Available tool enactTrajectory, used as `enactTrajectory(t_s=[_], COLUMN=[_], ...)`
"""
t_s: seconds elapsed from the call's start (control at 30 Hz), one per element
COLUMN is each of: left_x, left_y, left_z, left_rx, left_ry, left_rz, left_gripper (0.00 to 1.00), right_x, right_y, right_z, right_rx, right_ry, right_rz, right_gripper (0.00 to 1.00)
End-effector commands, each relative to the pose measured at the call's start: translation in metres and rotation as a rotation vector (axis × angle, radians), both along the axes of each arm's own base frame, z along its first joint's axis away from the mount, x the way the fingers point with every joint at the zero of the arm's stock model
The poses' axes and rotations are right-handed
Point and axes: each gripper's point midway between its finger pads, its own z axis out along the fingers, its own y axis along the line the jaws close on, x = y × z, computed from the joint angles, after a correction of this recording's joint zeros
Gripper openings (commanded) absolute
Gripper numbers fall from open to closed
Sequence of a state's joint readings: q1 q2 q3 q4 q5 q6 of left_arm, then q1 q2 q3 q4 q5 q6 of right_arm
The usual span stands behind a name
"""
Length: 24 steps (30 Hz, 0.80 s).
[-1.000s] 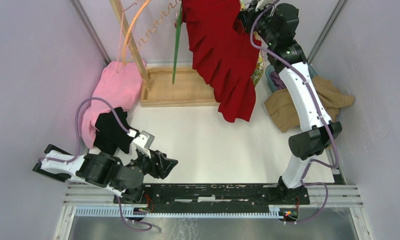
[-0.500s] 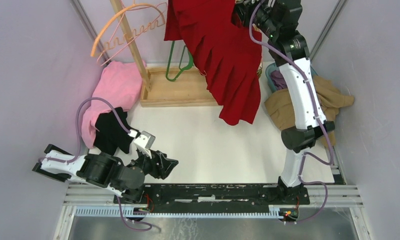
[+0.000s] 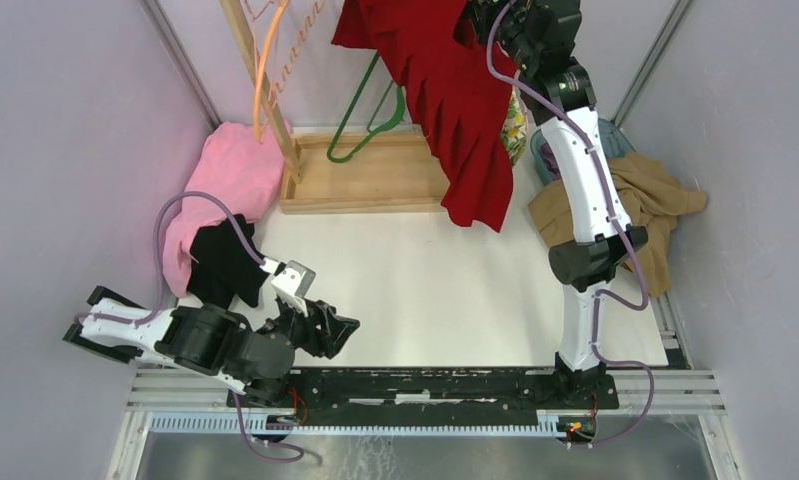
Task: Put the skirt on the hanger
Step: Place the hanger at the clothesline.
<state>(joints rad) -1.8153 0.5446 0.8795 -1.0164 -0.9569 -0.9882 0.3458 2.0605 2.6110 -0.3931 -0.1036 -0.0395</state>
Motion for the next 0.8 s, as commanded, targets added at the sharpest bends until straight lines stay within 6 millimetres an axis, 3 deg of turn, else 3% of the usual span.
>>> enactTrajectory(t_s=[0.0,0.33,0.6,0.77], left_x=[0.003,0.006,0.005,0.004], left_y=[0.0,0.003,0.002,0.002], left_z=[0.014,0.015,0.013,0.011], left_rx=[-0.042,-0.04,-0.036,-0.03], left_ry=[0.002,0.0,0.005,0.009], left_rz=[0.03,0.047,0.046,0.044], left_gripper=[0.66,0.67,0.67,0.66], right_x=[-0.019,0.01,0.011,-0.008], right_y=[-0.012,0.003,0.007,0.003], right_z=[0.087,0.041,0.02,0.023], right_rx=[0.165,0.136,0.116,0.115], right_ry=[-0.258,-0.171,-0.109,-0.084], right_rz=[-0.021,0.001,0.01,0.024], right_gripper=[0.01,0.02,0.02,0.31])
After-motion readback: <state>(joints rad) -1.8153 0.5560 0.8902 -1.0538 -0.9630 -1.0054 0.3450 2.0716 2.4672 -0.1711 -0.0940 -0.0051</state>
